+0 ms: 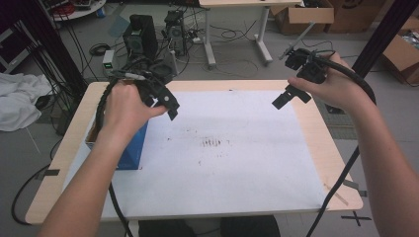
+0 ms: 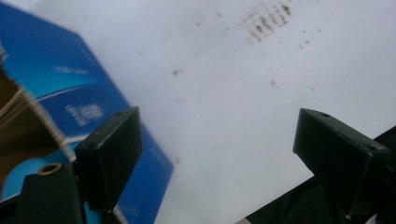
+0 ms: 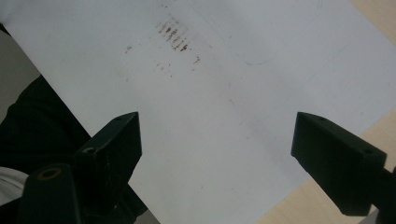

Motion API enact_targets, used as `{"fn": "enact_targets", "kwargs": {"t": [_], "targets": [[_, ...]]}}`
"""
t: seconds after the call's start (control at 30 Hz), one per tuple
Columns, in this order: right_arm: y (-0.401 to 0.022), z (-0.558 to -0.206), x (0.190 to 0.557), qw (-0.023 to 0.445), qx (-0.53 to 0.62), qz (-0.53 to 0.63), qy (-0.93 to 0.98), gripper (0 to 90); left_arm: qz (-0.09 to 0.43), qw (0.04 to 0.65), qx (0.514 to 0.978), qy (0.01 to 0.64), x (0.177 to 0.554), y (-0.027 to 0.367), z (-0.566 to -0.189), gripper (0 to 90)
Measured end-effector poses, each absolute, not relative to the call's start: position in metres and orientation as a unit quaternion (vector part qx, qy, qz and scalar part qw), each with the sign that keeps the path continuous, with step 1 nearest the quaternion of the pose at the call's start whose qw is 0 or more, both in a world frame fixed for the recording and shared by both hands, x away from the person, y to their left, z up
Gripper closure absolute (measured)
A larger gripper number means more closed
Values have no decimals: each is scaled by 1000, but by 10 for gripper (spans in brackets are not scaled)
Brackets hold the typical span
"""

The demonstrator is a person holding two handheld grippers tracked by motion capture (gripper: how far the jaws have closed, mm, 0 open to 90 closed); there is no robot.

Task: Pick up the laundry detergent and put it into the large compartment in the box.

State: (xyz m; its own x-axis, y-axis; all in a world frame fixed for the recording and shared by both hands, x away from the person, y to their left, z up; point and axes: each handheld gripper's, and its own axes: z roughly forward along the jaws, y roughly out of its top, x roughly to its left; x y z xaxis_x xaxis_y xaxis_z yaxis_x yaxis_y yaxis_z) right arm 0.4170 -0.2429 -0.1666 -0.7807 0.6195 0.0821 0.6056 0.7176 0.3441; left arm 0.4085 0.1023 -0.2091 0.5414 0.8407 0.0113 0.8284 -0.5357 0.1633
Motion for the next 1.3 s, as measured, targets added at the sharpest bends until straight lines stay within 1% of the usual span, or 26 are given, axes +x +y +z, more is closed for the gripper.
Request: {"fn": "enact_targets", "kwargs": {"t": [0.13,0.3,0.53,0.6,0.7,0.83,1.3], "targets": [[-244,-164,416,22,332,182,925,160,45,73,883,462,406,86,-216,164],[-245,-164,415,22,333,182,925,160,40,65,893,444,404,69,-234,164],[-246,-163,413,21,333,181,925,160,26,64,898,435,401,58,-256,161],[-246,-163,413,22,333,181,925,160,31,56,899,432,399,54,-260,160],[-246,-162,412,23,333,181,925,160,16,68,901,429,399,52,-260,158],[-247,-162,411,23,335,183,924,160,17,80,901,425,397,49,-258,159],[-245,-165,415,20,333,182,925,160,11,75,902,424,398,42,-263,159]]}}
